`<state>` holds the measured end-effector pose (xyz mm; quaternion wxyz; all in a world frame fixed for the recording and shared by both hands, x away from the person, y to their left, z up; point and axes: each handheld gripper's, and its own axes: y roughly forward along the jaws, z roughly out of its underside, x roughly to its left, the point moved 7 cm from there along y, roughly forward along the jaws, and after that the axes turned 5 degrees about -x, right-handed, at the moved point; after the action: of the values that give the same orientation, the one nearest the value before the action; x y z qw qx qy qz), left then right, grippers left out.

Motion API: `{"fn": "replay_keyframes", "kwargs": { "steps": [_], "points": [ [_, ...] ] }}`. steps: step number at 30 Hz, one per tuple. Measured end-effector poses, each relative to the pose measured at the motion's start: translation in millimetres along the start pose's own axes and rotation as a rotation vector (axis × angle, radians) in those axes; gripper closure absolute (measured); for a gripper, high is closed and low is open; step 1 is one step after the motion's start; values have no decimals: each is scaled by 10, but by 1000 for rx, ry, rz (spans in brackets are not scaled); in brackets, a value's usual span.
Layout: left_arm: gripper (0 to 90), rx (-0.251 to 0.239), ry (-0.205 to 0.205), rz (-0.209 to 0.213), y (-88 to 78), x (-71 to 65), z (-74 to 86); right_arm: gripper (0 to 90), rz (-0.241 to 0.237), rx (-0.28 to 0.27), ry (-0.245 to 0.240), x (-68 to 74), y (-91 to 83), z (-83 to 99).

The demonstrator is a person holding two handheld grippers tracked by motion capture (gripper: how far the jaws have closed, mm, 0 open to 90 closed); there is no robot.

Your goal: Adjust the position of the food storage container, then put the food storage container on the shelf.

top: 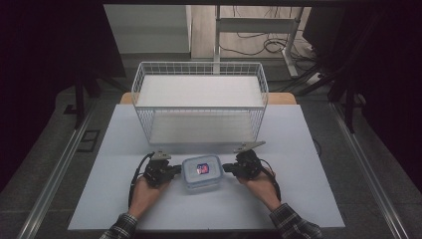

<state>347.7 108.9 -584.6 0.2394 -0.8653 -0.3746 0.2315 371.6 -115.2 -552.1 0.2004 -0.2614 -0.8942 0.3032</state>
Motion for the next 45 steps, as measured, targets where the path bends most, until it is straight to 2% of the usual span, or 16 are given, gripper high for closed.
{"fn": "replay_keyframes", "kwargs": {
  "steps": [5,14,16,17,18,19,20,21,23,24,25,28,29,31,39,45],
  "points": [
    [900,15,4,11,8,-77,17,894,-6,-3,2,113,-119,104],
    [900,30,17,48,32,-196,33,893,0,3,-5,205,-267,257],
    [897,34,7,55,18,-197,28,889,-1,12,-17,223,-289,282],
    [887,30,-1,42,1,-181,20,885,2,12,-23,230,-295,281],
    [842,25,5,-2,-58,-132,9,871,43,11,-74,222,-324,263],
    [820,25,5,-2,-58,-132,9,871,43,11,-74,222,-324,263],
    [820,16,0,-9,-110,-110,6,862,66,10,-98,212,-342,254],
    [749,7,-15,3,-191,-96,8,828,79,-1,-111,199,-377,244],
    [656,-1,-16,11,-236,-97,12,787,81,-12,-107,184,-404,248],
    [656,-4,-15,14,-279,-103,22,787,81,-12,-107,184,-404,248],
    [603,-3,-14,12,-320,-109,39,752,80,-20,-105,182,-417,249],
    [382,-6,-21,24,-403,-117,90,579,73,-48,-79,179,-455,247],
    [267,-8,-24,19,-419,-112,101,486,69,-60,-58,170,-473,247],
    [179,-14,-18,18,-451,-120,112,423,56,-70,-42,156,-479,246],
    [166,-34,8,71,-451,-253,64,383,51,-83,-31,156,-503,196],
    [166,-59,4,114,-418,-357,-9,342,28,-88,-40,198,-465,152]
  ]
}}
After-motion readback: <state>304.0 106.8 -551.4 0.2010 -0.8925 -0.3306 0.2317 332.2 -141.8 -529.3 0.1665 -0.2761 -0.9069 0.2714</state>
